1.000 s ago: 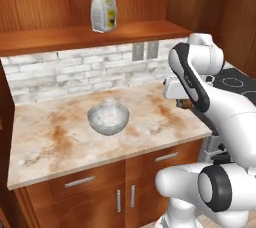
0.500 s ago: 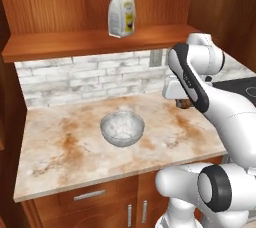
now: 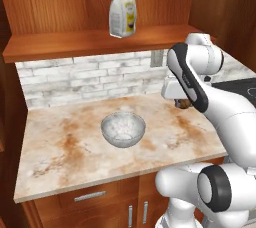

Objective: Pick the egg and butter from the fridge and place them by the bowl for mixing.

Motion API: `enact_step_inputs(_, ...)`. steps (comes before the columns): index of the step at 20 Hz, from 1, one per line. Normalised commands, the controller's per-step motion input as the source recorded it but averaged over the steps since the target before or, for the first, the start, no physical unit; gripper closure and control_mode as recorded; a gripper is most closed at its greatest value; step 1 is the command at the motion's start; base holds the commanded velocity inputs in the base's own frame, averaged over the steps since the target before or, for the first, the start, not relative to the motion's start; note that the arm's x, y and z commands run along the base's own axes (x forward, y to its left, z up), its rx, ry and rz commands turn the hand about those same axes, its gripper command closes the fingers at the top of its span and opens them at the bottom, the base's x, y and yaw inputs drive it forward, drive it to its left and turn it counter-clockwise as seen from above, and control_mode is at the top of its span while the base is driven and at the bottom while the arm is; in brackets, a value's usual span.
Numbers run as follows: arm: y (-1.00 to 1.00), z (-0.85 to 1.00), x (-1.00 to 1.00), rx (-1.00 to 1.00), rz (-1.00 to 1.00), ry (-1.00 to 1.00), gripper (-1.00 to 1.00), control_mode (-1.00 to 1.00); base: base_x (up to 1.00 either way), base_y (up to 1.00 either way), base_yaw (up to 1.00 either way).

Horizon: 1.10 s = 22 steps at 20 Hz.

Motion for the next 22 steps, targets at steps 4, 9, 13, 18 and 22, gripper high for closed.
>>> enact_step_inputs(4,0.0,0.0,0.0,0.0,0.0,0.0,1.0,1.0,0.0,-0.02,0.0)
enact_step_inputs(9,-0.13,-0.21,0.18,0.0,0.0,-0.1,1.0,-1.0,0.0,-0.03,0.0)
enact_step_inputs(13,-0.01,-0.49,0.33,0.0,0.0,-0.37,1.0,-1.0,0.0,0.0,0.0)
enact_step_inputs(18,0.14,-0.6,0.38,0.0,0.0,-0.42,1.0,-1.0,0.0,0.0,0.0)
enact_step_inputs(22,0.3,-0.6,0.45,-0.02,0.0,-0.27,1.0,-1.0,0.0,0.0,0.0)
